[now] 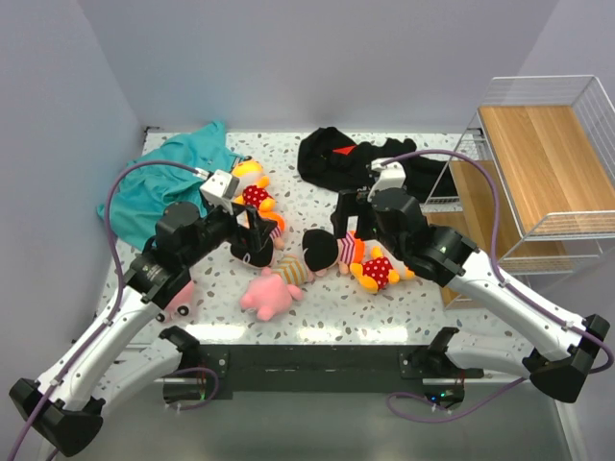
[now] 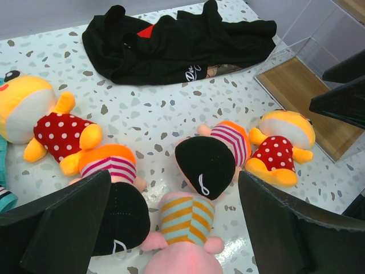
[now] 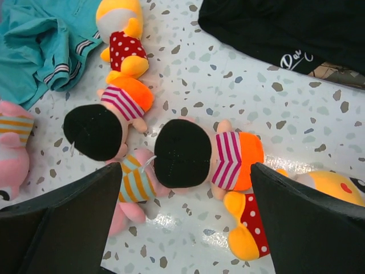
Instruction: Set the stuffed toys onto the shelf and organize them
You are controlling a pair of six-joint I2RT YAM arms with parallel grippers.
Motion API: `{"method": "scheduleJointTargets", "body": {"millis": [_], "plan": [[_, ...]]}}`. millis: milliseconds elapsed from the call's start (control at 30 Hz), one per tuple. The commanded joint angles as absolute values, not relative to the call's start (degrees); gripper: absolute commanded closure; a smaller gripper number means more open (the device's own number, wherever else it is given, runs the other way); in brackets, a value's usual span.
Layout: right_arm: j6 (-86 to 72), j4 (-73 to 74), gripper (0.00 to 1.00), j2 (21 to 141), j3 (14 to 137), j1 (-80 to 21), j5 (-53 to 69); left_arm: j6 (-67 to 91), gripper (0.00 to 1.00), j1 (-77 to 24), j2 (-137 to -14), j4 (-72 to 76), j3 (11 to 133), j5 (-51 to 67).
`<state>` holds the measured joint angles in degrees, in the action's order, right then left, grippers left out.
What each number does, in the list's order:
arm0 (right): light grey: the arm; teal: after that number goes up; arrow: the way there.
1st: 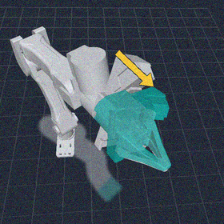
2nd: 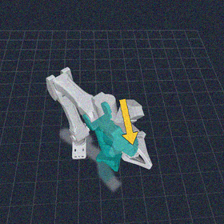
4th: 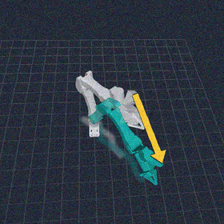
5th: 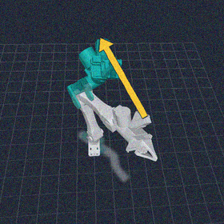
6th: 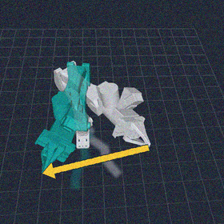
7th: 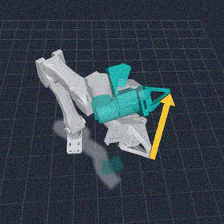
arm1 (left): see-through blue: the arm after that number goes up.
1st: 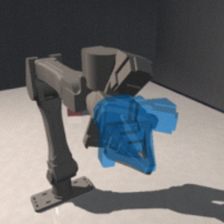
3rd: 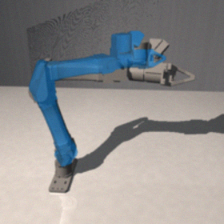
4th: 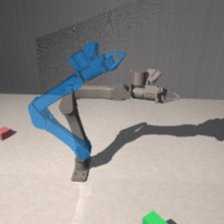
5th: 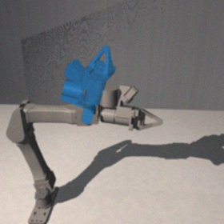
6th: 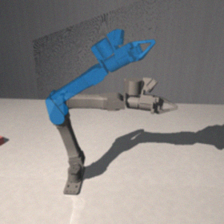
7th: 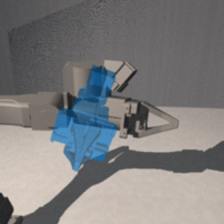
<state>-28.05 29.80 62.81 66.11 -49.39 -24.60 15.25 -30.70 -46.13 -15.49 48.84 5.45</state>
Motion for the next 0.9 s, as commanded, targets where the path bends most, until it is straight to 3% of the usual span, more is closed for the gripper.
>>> {"method": "scheduleJointTargets", "body": {"millis": [0,400,600,733,867], "plan": [[-27.69,29.97,0.01,60.82,67.85,-49.31,-28.12,14.41,0.01,-30.32,-45.7,-13.01,48.16,3.78],[-27.33,35.93,0.02,63.1,66.53,-49.39,-29.35,14.59,0.02,-30.24,-46.49,-14.41,48.25,0.18],[-28.66,42.71,0.19,67.92,63.81,-49.39,-29.8,14.76,0.03,-30.24,-47.9,-16.26,49.04,-6.06],[-24.0,45.61,0.36,71.54,62.14,-49.39,-26.46,14.85,0.03,-30.23,-47.99,-16.44,49.04,-6.07],[-19.87,45.35,0.44,72.51,60.56,-50.01,-22.59,15.03,0.03,-30.23,-47.81,-16.44,48.96,-5.98]]}}
